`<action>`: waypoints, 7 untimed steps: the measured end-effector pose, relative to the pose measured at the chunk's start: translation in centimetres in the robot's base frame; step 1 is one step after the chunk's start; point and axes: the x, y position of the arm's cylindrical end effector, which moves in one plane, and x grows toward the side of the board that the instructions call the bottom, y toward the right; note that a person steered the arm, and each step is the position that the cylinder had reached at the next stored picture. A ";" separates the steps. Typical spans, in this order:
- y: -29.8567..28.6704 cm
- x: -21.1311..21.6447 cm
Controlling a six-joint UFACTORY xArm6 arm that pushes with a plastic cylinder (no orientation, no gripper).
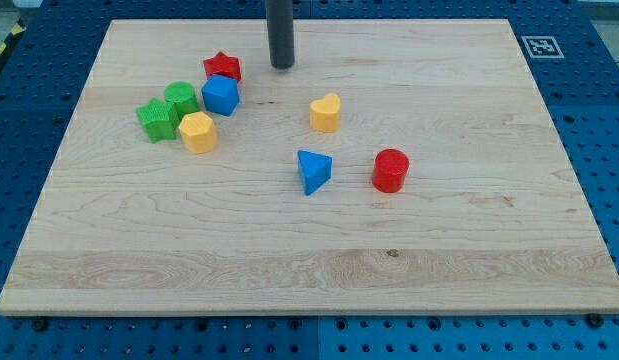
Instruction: Separate the red star and blue cube
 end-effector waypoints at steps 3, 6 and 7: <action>-14.0 -0.9; -12.1 5.3; -8.6 5.6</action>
